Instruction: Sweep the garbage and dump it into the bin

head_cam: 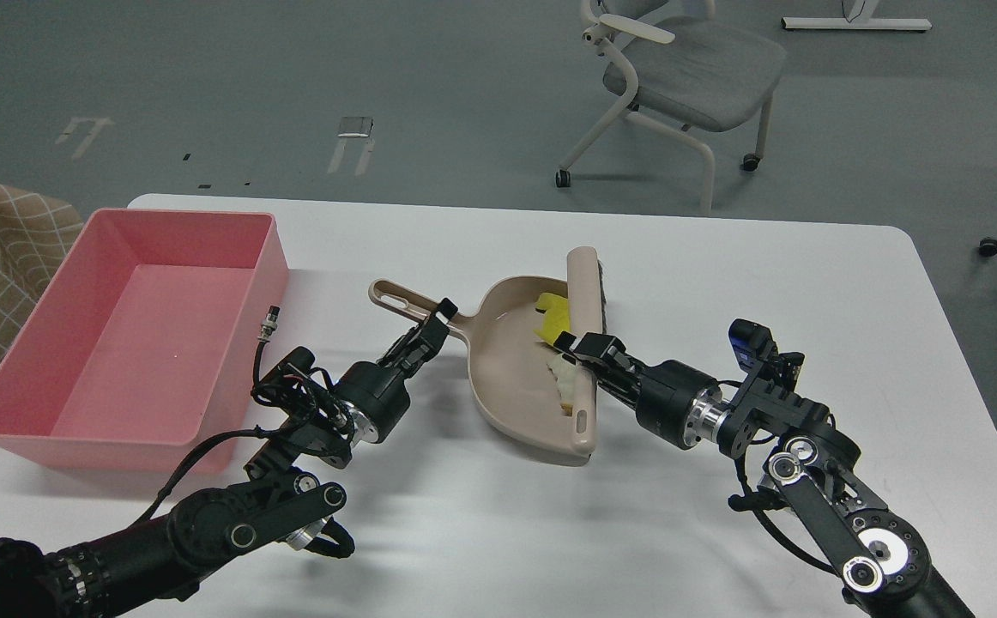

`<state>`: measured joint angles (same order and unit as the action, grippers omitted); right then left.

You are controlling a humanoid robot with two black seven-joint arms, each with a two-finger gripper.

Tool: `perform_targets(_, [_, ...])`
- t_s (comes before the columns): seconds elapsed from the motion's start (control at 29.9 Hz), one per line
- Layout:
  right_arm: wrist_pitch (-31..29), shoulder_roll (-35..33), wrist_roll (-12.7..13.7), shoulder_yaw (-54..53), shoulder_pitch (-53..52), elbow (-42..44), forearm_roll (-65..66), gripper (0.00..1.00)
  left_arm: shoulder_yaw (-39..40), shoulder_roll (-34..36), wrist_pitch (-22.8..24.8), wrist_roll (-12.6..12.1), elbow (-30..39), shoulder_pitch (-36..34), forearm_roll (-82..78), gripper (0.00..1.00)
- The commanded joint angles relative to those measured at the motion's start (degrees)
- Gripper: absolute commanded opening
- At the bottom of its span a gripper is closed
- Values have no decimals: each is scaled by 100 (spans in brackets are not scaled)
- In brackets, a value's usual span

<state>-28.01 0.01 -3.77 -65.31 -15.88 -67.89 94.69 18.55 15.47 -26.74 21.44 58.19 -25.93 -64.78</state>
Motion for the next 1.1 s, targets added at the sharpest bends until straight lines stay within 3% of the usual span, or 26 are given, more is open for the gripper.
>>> perform_targets(0.0, [1,-1,-1,-8,-12,21,-12,25,-1,-1,10,1,-9,0,1,16])
perform_targets(0.17, [1,-1,-1,-26,-3,-14,-65,25,-1,-62,11,1,-9,9,70,16])
perform_targets(0.27, [1,-1,-9,-52,-3,-31,-100,25,8,-80,19,9,-9,26,97,0])
perform_targets(0.43, [1,-53,-9,-87,32,-110,-249,25,8,-97,19,1,-9,18,115,0])
perform_targets(0.67, [1,-861,-9,-350,277,-444,-574,25,43,-18,37,1,-9,27,132,0])
perform_targets(1.07, [1,-1670,-18,-817,937,-875,-830,25,78,-44,90,-8,-9,-88,589,0])
